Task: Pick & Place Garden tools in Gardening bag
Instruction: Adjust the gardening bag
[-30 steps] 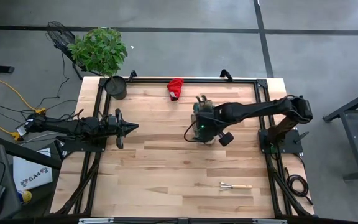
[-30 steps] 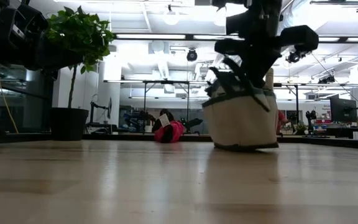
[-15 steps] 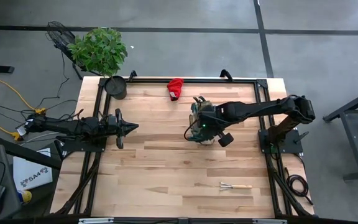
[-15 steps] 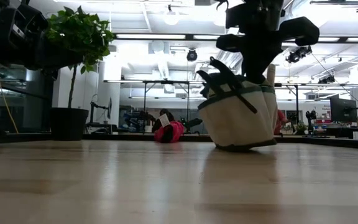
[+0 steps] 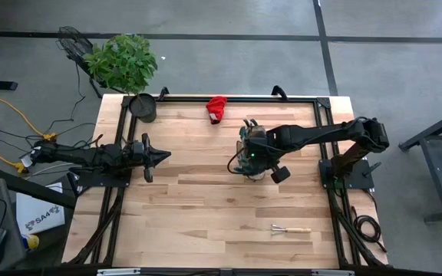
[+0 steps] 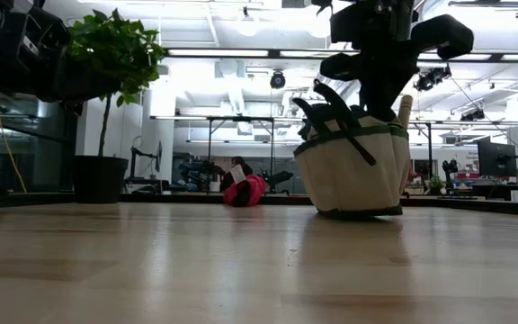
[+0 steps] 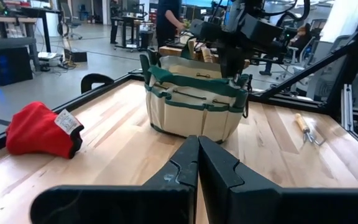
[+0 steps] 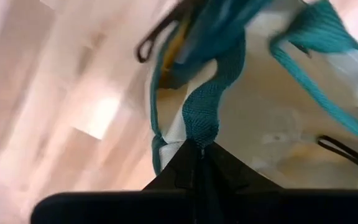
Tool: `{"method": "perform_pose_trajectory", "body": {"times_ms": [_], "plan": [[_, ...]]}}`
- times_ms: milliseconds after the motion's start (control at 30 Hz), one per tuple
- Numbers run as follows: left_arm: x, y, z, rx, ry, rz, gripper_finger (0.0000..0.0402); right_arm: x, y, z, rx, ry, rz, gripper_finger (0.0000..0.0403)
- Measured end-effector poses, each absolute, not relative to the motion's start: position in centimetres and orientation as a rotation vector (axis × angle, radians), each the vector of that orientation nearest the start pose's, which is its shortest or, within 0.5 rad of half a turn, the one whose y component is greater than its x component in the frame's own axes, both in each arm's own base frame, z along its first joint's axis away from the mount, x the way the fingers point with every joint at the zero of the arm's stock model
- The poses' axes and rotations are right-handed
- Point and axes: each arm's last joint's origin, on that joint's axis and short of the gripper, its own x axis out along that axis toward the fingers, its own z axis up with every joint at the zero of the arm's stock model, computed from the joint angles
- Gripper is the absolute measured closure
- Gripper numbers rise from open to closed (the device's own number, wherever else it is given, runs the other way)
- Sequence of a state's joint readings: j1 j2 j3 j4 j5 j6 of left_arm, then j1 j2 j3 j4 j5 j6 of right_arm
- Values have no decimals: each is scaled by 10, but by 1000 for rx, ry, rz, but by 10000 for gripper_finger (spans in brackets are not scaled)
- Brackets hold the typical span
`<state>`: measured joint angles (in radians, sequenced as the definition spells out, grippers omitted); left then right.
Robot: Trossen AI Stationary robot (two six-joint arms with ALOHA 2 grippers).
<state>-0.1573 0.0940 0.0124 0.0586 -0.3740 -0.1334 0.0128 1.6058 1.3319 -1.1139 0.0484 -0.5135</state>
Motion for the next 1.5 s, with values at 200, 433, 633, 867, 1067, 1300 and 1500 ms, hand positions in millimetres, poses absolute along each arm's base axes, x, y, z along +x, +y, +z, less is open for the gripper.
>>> {"method": "perform_pose_trajectory", "body": {"times_ms": [200, 433, 633, 867, 1067, 1300, 1500], "plan": [[101, -5, 166, -129, 7, 219, 398, 299, 5, 264, -408, 1353, 371, 398], [101, -5, 168, -157, -15, 230, 398, 298, 5, 264, -413, 1360, 357, 398], [101, -6, 174, -164, -73, 205, 398, 299, 5, 264, -412, 1359, 358, 389], [105, -6, 171, -101, -37, 201, 398, 298, 5, 264, -394, 1353, 379, 384], [112, -7, 171, -77, -22, 203, 398, 299, 5, 264, -384, 1357, 360, 383], [126, -9, 181, -47, 38, 225, 398, 299, 4, 264, -390, 1370, 305, 382], [146, -12, 189, -4, 87, 225, 398, 299, 5, 264, -355, 1368, 301, 343]]}}
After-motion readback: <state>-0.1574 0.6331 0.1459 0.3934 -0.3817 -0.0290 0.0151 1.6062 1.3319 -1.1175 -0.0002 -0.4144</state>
